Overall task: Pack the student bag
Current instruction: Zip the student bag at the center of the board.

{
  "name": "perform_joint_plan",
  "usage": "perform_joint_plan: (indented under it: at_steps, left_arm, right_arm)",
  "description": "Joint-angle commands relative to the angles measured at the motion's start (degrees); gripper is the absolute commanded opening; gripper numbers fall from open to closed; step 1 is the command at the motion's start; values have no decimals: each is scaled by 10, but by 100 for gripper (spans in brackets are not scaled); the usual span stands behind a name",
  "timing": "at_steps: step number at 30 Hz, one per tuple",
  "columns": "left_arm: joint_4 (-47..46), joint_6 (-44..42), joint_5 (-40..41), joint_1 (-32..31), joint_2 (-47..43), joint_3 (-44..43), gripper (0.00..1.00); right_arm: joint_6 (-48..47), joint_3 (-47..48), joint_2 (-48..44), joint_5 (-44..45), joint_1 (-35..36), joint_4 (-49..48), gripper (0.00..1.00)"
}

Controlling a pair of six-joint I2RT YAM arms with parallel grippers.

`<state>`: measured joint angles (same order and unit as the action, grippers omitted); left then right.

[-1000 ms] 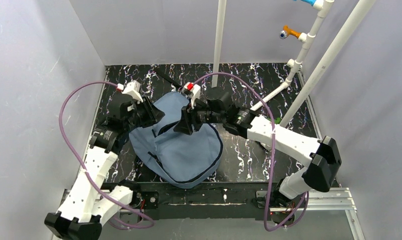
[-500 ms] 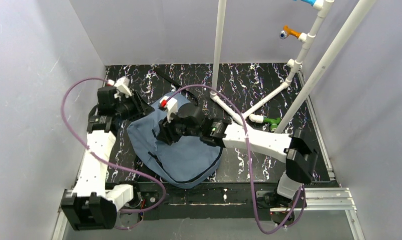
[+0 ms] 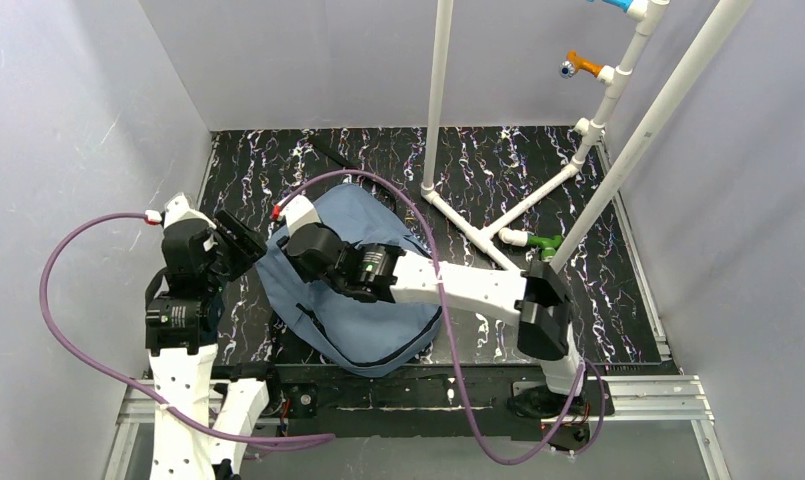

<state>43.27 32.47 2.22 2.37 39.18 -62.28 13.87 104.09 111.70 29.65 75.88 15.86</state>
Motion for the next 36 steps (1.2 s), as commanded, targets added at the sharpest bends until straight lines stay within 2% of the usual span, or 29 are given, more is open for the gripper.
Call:
perform_joint_plan:
  at_steps: [1,10,18,22,25,27,31,36]
  left_arm:
    - [77,53,92,0,10,8,57]
    - [110,76,97,0,-24,51,57]
    - [127,81,95,0,-33,57,55]
    - [124,88,34,0,-36,78,48]
    - [109,99,-20,0,-49,112,46]
    - [100,106,-62,0,-63,135,43]
    - [78,98,-114,0,-89,169,40]
    - [-15,36,-278,0,-93,210,50]
  right_arm:
    - [-23,50,40,78,11,73,50]
    - [-72,87,96,161,40,103,50]
    - [-70,54,93,166,49,101,45]
    - [-73,38,87,184,48,62,33]
    - [-62,34,80,179,43,34,14]
    - [-41,37,75,169,38,33,1]
    - [23,34,47,113,13,48,1]
    - [135,-18,-6,-93,-67,32,1]
